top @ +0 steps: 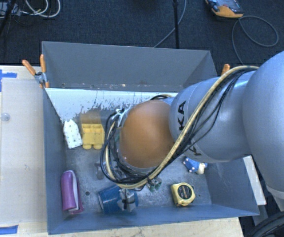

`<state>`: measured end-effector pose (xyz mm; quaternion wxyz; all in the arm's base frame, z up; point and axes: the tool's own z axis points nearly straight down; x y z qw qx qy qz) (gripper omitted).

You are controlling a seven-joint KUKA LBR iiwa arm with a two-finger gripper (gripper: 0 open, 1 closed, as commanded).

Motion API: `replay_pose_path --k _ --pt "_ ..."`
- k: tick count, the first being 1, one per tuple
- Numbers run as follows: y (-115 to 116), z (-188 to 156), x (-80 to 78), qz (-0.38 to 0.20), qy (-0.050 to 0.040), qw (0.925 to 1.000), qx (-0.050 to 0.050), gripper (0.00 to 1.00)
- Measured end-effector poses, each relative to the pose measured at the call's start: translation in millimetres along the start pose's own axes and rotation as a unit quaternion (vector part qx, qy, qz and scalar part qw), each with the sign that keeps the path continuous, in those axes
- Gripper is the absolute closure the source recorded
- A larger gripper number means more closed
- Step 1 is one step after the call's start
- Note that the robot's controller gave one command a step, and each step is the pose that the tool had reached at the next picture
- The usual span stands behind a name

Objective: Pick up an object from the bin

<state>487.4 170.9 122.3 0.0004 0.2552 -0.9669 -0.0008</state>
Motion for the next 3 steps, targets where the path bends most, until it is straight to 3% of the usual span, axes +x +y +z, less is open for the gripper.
replay_pose_path --k 1,2,3 --pt "-9.7 44.6 -5.5 -0.059 0.0024 0.9982 -0.001 0.00" --pt "-5.5 60.8 0.8 -0.090 -0.0002 0.9959 0.000 1.00" --pt "-4.8 58.4 2.1 -0.093 0.0002 0.9956 0.000 1.00"
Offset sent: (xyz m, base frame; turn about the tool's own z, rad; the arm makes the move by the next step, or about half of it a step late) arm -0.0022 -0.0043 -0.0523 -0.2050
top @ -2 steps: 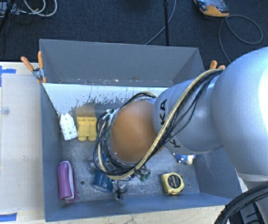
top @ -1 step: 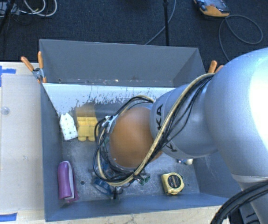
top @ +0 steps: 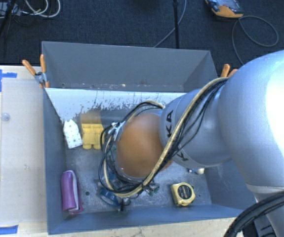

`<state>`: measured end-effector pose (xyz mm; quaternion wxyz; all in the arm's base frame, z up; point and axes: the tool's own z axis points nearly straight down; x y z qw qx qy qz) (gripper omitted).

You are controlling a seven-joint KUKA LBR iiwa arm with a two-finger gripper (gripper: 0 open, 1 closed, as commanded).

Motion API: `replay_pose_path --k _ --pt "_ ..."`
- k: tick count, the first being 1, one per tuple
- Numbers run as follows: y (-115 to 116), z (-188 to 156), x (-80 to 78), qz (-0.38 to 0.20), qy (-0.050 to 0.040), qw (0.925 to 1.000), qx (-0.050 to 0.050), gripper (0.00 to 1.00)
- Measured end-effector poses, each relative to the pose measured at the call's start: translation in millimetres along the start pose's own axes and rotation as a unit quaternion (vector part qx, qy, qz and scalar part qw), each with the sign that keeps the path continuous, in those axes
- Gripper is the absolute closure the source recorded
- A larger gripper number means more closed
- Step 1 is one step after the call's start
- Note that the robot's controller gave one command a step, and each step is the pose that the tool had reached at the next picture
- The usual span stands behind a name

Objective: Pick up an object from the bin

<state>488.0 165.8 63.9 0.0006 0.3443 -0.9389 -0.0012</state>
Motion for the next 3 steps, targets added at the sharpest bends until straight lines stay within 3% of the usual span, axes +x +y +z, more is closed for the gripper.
replay_pose_path --k 3 --pt "1.6 -23.4 1.7 0.001 0.0037 1.0000 -0.002 1.00"
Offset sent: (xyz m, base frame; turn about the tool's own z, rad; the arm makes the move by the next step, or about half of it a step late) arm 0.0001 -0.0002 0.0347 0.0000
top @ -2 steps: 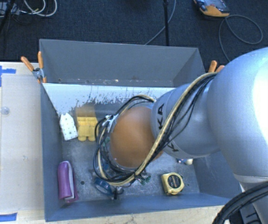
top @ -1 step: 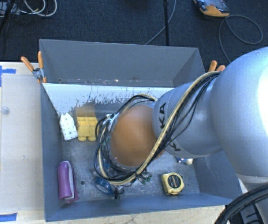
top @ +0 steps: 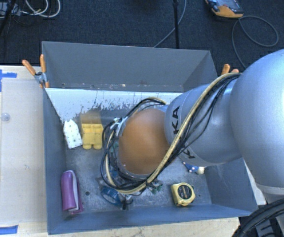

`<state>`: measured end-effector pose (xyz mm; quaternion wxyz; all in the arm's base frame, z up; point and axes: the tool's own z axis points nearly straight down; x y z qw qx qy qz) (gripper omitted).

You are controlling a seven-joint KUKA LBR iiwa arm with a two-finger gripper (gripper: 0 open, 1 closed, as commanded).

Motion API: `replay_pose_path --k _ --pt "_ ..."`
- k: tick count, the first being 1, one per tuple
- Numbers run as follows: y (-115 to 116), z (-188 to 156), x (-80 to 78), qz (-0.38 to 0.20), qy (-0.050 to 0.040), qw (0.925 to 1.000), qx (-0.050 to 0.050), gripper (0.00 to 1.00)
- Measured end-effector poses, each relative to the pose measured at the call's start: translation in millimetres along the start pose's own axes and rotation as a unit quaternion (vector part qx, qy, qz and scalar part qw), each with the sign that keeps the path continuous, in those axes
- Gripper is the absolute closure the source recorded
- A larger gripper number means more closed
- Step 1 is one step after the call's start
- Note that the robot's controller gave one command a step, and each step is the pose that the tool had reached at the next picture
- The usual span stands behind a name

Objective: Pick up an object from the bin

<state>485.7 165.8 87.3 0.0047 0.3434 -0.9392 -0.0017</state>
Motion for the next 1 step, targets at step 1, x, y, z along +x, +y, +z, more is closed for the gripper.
replay_pose_path --k 1 --pt "0.0 -17.6 -0.6 0.000 -0.0013 1.0000 0.000 1.00"
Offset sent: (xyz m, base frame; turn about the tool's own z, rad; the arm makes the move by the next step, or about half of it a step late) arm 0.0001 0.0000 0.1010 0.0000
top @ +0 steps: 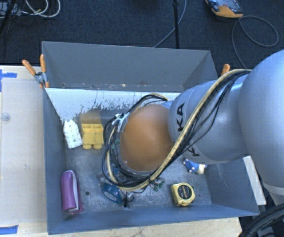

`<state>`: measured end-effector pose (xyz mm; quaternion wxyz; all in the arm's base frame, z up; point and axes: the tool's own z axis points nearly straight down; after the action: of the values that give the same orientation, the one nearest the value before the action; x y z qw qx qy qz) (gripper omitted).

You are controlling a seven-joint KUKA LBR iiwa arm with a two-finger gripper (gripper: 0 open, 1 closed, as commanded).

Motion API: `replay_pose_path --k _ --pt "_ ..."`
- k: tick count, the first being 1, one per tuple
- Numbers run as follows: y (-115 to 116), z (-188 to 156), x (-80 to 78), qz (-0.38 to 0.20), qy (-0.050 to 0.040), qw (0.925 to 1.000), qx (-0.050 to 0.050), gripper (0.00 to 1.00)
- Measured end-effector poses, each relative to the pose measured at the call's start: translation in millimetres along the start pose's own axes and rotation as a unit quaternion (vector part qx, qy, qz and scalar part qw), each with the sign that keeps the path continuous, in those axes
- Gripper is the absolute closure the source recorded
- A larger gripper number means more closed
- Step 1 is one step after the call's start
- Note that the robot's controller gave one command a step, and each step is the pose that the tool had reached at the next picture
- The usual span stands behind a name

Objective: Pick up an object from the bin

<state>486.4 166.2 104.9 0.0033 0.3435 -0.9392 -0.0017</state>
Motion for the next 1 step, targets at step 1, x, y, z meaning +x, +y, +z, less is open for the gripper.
replay_pose_path --k 1 --pt "0.4 -14.8 0.5 0.000 0.0016 1.0000 -0.001 1.00"
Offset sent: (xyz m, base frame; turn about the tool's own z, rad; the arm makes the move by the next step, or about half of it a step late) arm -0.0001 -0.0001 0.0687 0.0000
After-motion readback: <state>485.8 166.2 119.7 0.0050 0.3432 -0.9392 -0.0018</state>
